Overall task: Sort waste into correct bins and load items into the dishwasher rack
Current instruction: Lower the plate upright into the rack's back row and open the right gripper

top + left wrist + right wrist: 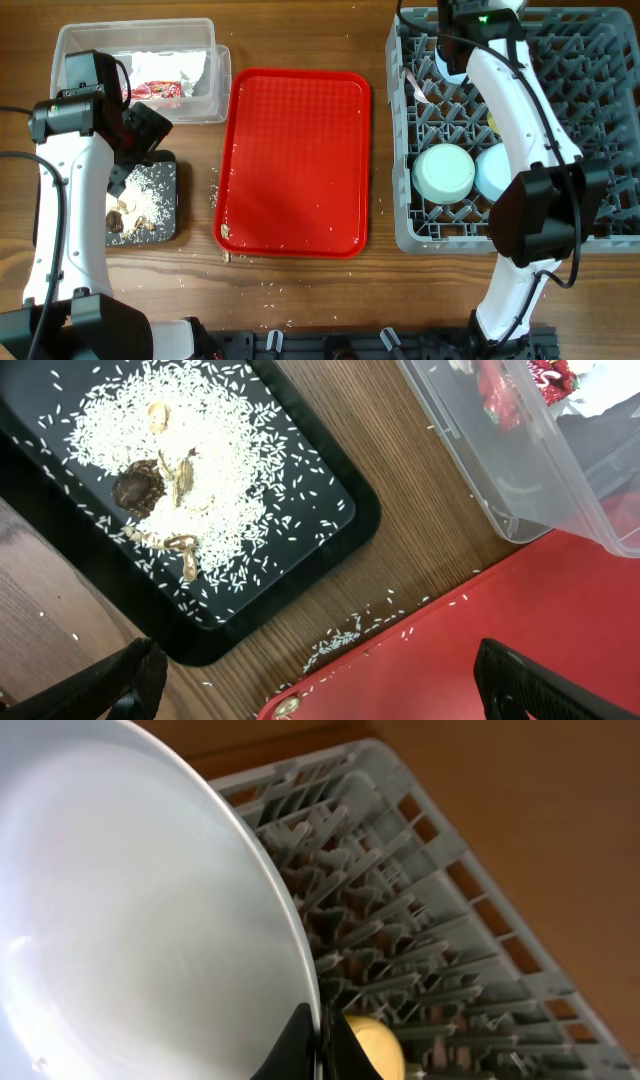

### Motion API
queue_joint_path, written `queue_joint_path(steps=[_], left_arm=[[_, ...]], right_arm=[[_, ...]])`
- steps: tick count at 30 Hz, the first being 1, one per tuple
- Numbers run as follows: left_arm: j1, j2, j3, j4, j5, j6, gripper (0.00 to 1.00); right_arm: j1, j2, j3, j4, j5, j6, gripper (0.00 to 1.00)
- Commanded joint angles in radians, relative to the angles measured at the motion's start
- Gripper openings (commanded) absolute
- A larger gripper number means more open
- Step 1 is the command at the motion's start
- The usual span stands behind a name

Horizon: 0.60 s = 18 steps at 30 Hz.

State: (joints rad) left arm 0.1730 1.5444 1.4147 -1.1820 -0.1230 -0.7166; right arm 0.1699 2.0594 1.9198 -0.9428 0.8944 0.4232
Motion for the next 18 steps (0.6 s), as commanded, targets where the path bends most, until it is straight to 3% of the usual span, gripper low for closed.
queue_joint_path(steps=[1, 5, 7, 8, 9, 10, 11, 14, 15, 16, 18], left_arm=[[0.005, -0.005, 0.005, 0.003, -0.009, -0.002, 1.00], [0.005, -0.005, 0.005, 0.003, -0.009, -0.002, 1.00], [0.005, -0.005, 0.005, 0.003, -0.009, -0.002, 1.00], [0.005, -0.005, 0.005, 0.003, -0.009, -0.002, 1.00], [0.005, -0.005, 0.005, 0.003, -0.009, -0.002, 1.00], [0.005, -0.005, 0.005, 0.003, -0.009, -0.002, 1.00], [0.005, -0.005, 0.005, 0.003, -0.009, -0.002, 1.00], [0.005, -0.005, 0.005, 0.003, -0.009, -0.002, 1.00], [0.005, -0.005, 0.005, 0.003, -0.009, -0.002, 1.00], [0.005, -0.005, 0.005, 0.003, -0.009, -0.002, 1.00], [0.005, -0.005, 0.005, 0.003, -0.009, -0.002, 1.00]], right_arm=[[0.013, 0.016, -0.003, 0.008, 0.066, -0.032, 0.04], [0.064, 0.016, -0.003, 0.010, -0.013, -0.058, 0.05], [0.099, 0.016, -0.003, 0.012, -0.014, -0.076, 0.11], [0.115, 0.016, -0.003, 0.013, -0.014, -0.084, 0.28], [0.129, 0.016, -0.003, 0.013, -0.016, -0.082, 0.55], [0.138, 0.016, -0.003, 0.013, -0.032, -0.083, 0.67], [0.144, 0.013, -0.003, 0.011, -0.059, -0.083, 0.74], [0.147, -0.026, -0.001, -0.014, -0.203, -0.077, 0.78], [0.147, -0.059, -0.001, -0.030, -0.274, -0.055, 0.85], [0.147, -0.094, -0.001, -0.047, -0.325, -0.022, 0.99], [0.146, -0.174, -0.001, -0.070, -0.417, 0.011, 1.00]])
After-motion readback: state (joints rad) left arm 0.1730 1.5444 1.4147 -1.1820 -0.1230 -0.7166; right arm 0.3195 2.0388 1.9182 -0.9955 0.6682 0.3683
